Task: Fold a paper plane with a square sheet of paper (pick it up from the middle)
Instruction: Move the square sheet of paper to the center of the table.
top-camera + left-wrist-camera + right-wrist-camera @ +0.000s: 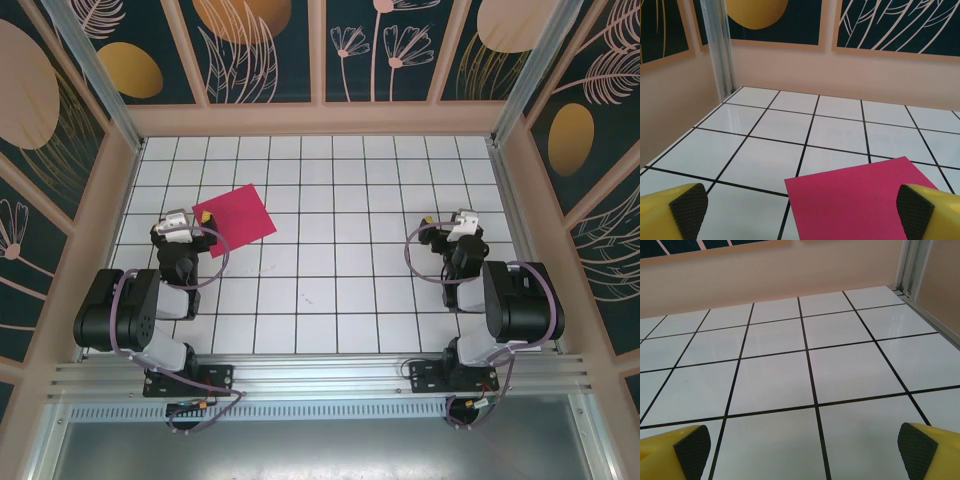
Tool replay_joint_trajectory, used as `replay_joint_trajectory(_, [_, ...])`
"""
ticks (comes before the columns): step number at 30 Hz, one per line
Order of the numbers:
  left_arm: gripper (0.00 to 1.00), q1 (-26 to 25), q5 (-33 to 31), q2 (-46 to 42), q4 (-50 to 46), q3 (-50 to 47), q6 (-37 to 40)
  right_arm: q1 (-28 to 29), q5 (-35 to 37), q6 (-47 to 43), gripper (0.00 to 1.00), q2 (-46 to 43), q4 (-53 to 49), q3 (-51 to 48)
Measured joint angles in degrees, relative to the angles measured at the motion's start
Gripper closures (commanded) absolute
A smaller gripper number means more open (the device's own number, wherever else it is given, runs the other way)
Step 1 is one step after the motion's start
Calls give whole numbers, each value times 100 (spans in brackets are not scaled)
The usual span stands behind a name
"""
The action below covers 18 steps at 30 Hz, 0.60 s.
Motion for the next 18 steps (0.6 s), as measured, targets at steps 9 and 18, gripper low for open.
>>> replay_joint_trajectory(9, [1, 0, 42, 0, 0, 0, -2, -24, -44, 17, 1, 0, 0, 0])
replay_joint_trajectory(18, [1, 0, 68, 0, 0, 0, 0, -85, -170, 20, 1, 0, 0, 0])
